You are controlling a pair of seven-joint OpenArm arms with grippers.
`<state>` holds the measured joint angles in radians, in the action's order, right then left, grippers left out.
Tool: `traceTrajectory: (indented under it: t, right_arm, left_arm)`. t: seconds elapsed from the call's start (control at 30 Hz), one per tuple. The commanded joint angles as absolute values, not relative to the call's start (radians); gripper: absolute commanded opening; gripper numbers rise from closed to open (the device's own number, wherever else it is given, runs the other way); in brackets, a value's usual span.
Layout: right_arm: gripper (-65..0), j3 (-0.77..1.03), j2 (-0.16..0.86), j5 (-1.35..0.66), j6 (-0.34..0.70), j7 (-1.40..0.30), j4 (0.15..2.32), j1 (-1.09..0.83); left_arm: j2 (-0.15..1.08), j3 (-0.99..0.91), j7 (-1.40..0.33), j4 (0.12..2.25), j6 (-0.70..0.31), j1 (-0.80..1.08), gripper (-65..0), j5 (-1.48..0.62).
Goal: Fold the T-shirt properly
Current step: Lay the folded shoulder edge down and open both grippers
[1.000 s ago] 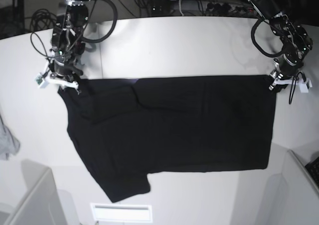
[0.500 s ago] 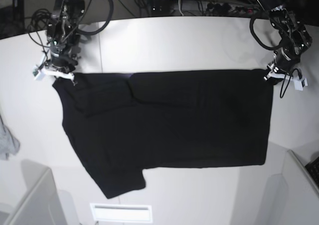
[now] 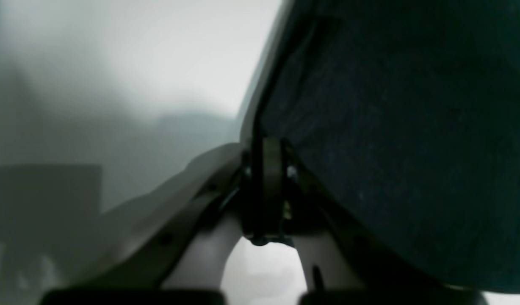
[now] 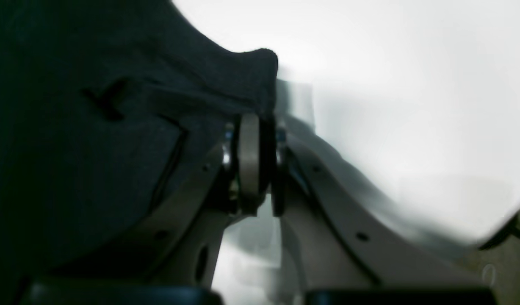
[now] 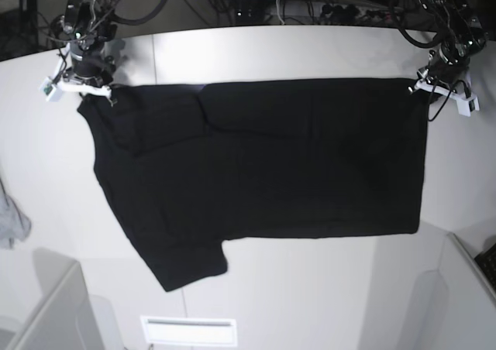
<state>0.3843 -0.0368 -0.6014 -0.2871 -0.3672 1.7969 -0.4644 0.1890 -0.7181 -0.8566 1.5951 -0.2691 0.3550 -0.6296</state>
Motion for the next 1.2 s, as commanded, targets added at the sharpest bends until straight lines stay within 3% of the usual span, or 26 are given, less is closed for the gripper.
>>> traceTrajectory:
  t: [0.0, 0.57, 1.17]
  right_arm:
    - [-65.0, 0.389, -0.033, -0.601, -0.280, -0.352, 1.827, -0.486]
    - [-65.0, 0.387, -0.036, -0.601, -0.280, -0.352, 1.882, -0.668]
    - [-65.0, 0.387, -0.047, -0.601, -0.282, -0.355, 1.893, -0.679]
  left_arm:
    - [0.205, -0.725, -0.845, 1.630, -0.277, 0.375, -65.0, -0.638]
    - [0.214, -0.728, -0.845, 1.718, -0.277, 0.521, -65.0, -0.631]
    - [0.211, -0.782, -0.846, 1.722, -0.277, 0.538, -65.0, -0.631]
